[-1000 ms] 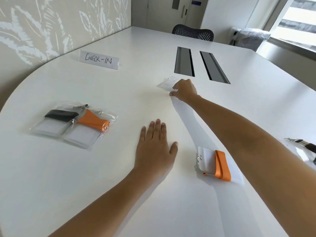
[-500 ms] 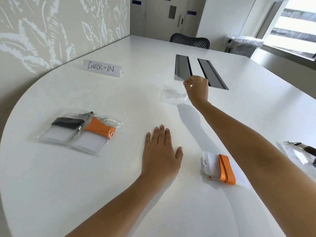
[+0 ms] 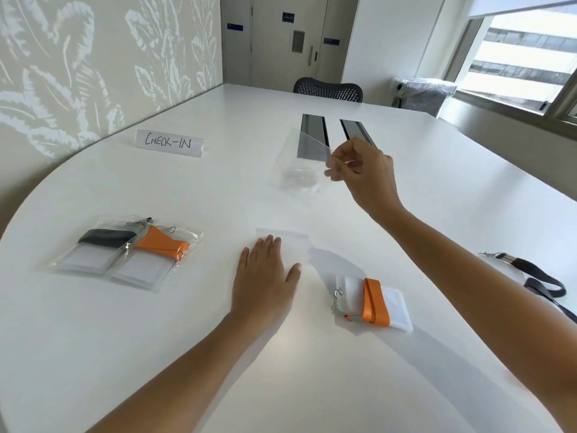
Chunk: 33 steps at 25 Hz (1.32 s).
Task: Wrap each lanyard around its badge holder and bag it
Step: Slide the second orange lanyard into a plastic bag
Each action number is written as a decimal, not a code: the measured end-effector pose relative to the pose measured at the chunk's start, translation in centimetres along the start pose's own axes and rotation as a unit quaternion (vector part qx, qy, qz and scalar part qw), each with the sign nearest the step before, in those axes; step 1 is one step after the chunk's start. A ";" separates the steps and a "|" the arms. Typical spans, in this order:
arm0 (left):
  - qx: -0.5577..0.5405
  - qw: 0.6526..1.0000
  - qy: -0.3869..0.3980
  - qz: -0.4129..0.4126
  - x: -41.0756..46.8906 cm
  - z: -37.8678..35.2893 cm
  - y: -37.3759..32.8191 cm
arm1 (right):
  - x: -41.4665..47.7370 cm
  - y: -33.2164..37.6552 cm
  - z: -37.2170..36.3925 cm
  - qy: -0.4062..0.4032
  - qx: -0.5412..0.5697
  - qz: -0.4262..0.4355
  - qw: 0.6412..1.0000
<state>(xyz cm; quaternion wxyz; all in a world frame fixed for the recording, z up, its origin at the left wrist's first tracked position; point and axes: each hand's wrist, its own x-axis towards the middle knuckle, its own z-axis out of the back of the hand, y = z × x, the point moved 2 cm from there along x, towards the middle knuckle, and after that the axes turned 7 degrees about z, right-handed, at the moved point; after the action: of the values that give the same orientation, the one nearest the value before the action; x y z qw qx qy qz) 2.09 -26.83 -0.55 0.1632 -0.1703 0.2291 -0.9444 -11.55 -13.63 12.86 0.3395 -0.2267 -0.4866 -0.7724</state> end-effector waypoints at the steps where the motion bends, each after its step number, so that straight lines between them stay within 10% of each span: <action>1: -0.060 0.998 -0.007 0.010 0.0 0.5 -0.1 | -0.8 0.6 0.6 0.010 0.018 -0.009 1.000; 4: -0.209 0.975 -0.078 0.020 -0.2 2.5 -0.8 | -3.1 1.8 2.3 0.033 0.061 -0.047 0.996; 7: -0.138 0.979 -0.147 -0.020 -1.3 3.5 -2.9 | -5.2 2.8 3.9 0.054 0.087 -0.079 0.992; 20: -0.310 0.949 -0.041 0.040 -0.9 2.8 -8.5 | -9.2 4.0 8.2 -0.001 0.144 -0.125 0.982; 27: -0.729 0.572 0.322 0.196 -0.4 3.5 -8.7 | -12.8 3.7 7.8 0.087 -0.025 0.067 0.994; 33: -0.741 0.507 0.393 0.197 -0.5 2.8 -9.1 | -12.1 3.8 7.8 0.092 -0.115 0.159 0.976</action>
<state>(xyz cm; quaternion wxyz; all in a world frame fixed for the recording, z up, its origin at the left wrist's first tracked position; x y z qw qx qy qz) 1.56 -20.05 6.10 0.0522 0.2093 0.9140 -0.3437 -0.52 -4.06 10.20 0.4725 -0.2670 -0.3189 -0.7770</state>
